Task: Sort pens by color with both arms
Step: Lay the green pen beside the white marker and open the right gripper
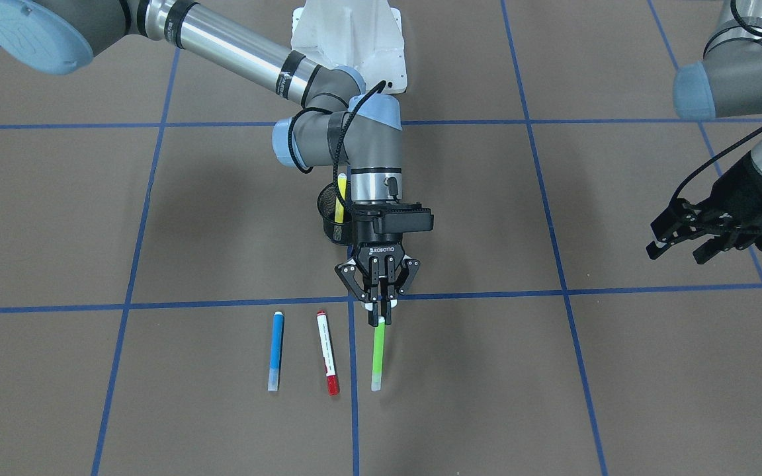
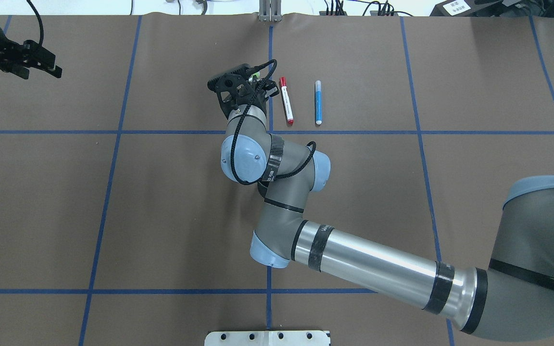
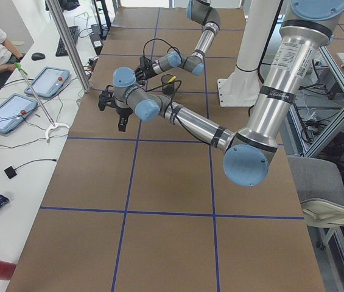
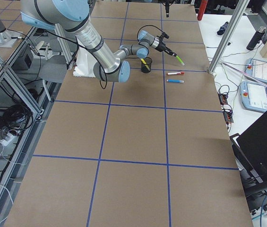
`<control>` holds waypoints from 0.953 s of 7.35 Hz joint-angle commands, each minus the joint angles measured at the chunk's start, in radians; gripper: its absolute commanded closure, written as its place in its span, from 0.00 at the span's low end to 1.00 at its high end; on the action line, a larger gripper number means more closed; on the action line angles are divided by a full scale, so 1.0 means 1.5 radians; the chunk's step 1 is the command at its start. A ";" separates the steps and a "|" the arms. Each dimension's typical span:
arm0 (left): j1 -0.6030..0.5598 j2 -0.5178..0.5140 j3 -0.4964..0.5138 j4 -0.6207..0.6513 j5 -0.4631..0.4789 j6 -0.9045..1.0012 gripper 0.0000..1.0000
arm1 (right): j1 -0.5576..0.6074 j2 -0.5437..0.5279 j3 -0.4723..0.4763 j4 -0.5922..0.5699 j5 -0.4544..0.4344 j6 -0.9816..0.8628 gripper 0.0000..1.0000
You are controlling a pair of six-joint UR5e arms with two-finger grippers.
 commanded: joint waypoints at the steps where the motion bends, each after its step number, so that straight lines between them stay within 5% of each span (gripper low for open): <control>1: 0.000 0.000 0.000 0.000 0.000 0.001 0.17 | -0.003 -0.002 0.002 0.000 0.001 -0.003 0.77; 2: 0.000 0.000 -0.001 0.000 0.000 0.000 0.17 | -0.003 -0.001 0.006 0.000 0.004 -0.003 0.54; 3: 0.000 0.000 0.001 0.000 0.000 0.002 0.17 | -0.002 -0.002 0.020 -0.001 0.028 -0.003 0.44; 5: 0.000 0.000 0.003 0.000 0.001 0.001 0.17 | -0.002 -0.030 0.063 -0.001 0.040 -0.009 0.35; 7: 0.012 -0.028 0.019 0.003 0.002 -0.056 0.16 | 0.022 -0.052 0.152 -0.037 0.125 -0.033 0.25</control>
